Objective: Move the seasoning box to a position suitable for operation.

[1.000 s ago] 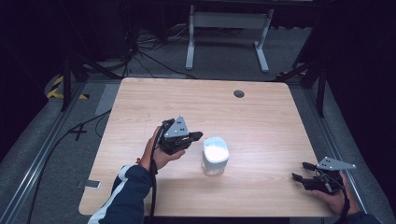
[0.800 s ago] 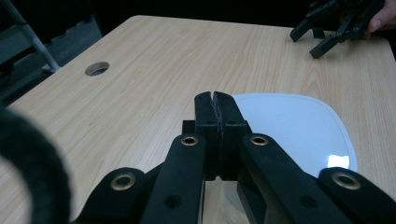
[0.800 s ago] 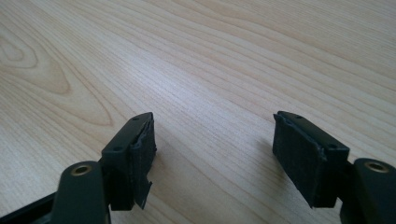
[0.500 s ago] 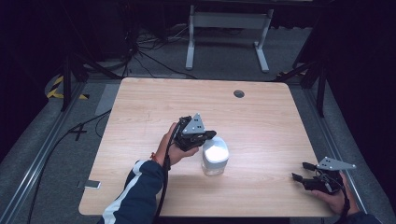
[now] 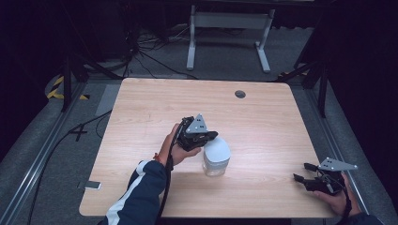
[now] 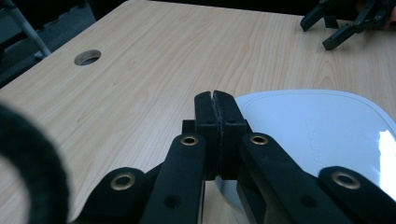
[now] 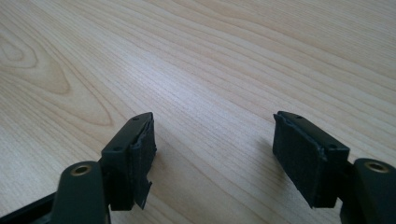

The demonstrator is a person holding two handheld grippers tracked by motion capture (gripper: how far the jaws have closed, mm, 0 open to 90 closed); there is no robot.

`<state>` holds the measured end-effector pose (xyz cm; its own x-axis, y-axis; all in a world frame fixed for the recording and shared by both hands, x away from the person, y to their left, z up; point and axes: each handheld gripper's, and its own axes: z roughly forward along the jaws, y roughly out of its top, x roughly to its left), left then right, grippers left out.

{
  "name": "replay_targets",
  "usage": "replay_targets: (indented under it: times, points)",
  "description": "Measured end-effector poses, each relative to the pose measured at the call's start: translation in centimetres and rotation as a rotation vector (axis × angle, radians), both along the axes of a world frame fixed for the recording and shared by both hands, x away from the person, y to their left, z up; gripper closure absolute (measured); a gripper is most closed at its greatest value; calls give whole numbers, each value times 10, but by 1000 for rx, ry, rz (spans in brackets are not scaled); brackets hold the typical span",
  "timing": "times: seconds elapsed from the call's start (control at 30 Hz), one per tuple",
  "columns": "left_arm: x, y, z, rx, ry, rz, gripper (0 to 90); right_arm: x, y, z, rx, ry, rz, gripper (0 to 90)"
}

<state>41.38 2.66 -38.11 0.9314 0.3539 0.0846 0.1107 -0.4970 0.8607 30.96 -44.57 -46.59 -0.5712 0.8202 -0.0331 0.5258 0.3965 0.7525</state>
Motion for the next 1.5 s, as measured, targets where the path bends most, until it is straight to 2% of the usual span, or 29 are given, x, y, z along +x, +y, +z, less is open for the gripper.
replay_targets:
  times: [0.07, 0.17, 0.23, 0.33, 0.4, 0.5, 0.53, 0.73, 0.77, 0.83, 0.9, 1.0, 1.13, 1.3, 1.5]
  points:
    - [1, 0, 0, -3, 5, -4, 897, 0, 1, 1, -5, 6, -3, 307]
    - [1, 0, -1, -4, 4, -4, 897, 1, 3, 4, -9, 9, -3, 397]
    - [2, 0, -1, -6, 1, 0, 897, 0, 7, 10, 18, -11, 1, 451]
    - [2, -1, -2, -5, -3, 6, 897, -1, 16, 26, 90, -63, 24, 513]
    - [2, -2, -2, -1, -1, 3, 897, -2, 27, 37, 113, -94, 64, 553]
    - [2, -3, -3, -7, -4, 7, 897, -2, 37, 44, 110, -105, 96, 573]
    - [2, -3, -3, -7, -4, 9, 897, -2, 53, 51, 102, -118, 146, 631]
    - [4, -4, -4, -5, -6, 9, 897, 0, 99, 75, 80, -154, 278, 742]
    - [4, -4, -4, -5, -6, 9, 897, 0, 99, 75, 80, -154, 278, 742]
    - [4, -6, -4, -9, -12, 12, 897, 4, 120, 84, 75, -168, 323, 784]
    - [4, -6, -3, 1, -11, 10, 897, 10, 140, 92, 99, -166, 365, 822]
    - [4, -7, -3, 8, -14, 10, 897, 16, 166, 97, 69, -164, 414, 848]
    - [4, -8, -3, 0, -15, 12, 896, 22, 195, 99, 60, -134, 464, 884]
    - [3, -9, -3, 7, -16, 16, 896, 25, 213, 93, 24, -87, 495, 890]
    - [4, -9, -3, 12, -14, 13, 896, 27, 217, 95, 42, -81, 502, 894]
